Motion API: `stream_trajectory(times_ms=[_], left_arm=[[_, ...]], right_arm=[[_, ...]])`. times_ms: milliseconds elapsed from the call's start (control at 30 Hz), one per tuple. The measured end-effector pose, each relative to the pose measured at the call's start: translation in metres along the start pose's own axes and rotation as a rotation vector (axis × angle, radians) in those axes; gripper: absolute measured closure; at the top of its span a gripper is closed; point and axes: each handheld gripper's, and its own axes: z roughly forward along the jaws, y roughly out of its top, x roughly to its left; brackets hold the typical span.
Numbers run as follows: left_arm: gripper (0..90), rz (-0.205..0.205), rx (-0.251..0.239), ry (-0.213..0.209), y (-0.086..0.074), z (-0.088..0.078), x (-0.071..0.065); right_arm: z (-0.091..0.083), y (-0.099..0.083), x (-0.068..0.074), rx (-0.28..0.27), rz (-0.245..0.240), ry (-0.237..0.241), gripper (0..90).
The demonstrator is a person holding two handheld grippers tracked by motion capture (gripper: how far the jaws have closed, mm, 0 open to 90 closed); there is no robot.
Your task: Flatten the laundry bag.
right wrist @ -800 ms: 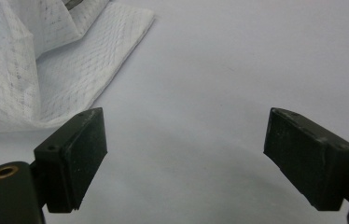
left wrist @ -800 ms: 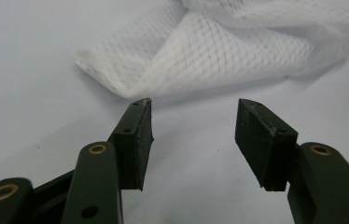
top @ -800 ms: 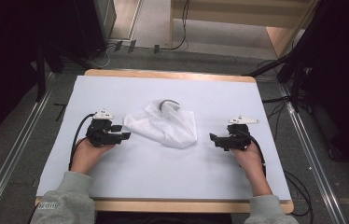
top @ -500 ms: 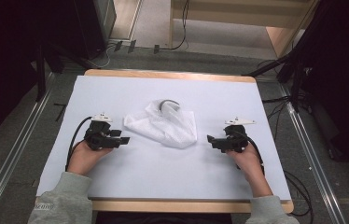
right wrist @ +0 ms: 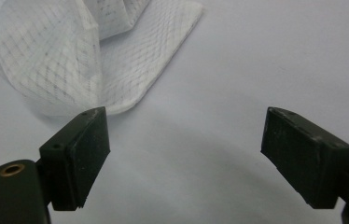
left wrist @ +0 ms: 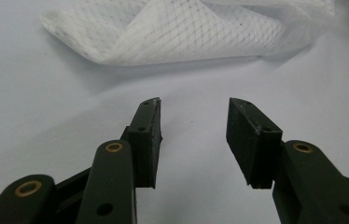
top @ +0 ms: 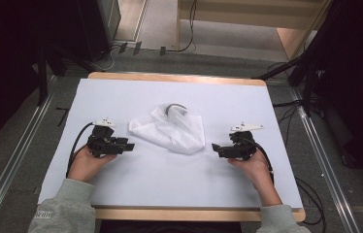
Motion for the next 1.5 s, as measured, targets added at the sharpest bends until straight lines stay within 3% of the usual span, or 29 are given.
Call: stream_trajectory(times_ms=[167, 233, 333, 400, 533, 1033, 1200, 1500], left_arm=[[56.4, -0.019, -0.002, -0.006, 0.0, -0.001, 0.001], [55.8, -0.008, 0.0, -0.011, 0.0, -0.001, 0.0], [53.4, 0.013, -0.024, -0.014, 0.003, -0.004, -0.004], [50.8, 0.002, -0.037, -0.039, 0.004, -0.005, -0.004], [47.6, 0.0, -0.027, -0.036, 0.004, -0.005, -0.004], [40.0, -0.013, 0.004, -0.027, 0.003, -0.001, -0.001], [38.7, -0.018, -0.018, -0.038, 0.003, -0.002, -0.002], [37.8, -0.013, -0.01, -0.037, 0.003, -0.001, -0.002]], right_arm=[[-0.001, 0.002, 0.004, -0.014, -0.001, 0.01, 20.9], [-0.001, 0.002, 0.004, -0.01, -0.005, 0.012, 23.0], [0.0, 0.002, 0.004, -0.001, -0.008, 0.039, 33.2], [0.0, 0.001, 0.004, 0.007, -0.007, 0.05, 37.0], [0.0, 0.002, 0.004, 0.01, -0.009, 0.07, 42.3], [-0.003, 0.005, 0.006, -0.002, -0.037, 0.081, 46.0], [-0.005, 0.007, 0.006, -0.009, -0.003, 0.089, 47.1], [-0.004, 0.014, 0.013, -0.012, -0.027, 0.097, 44.4]])
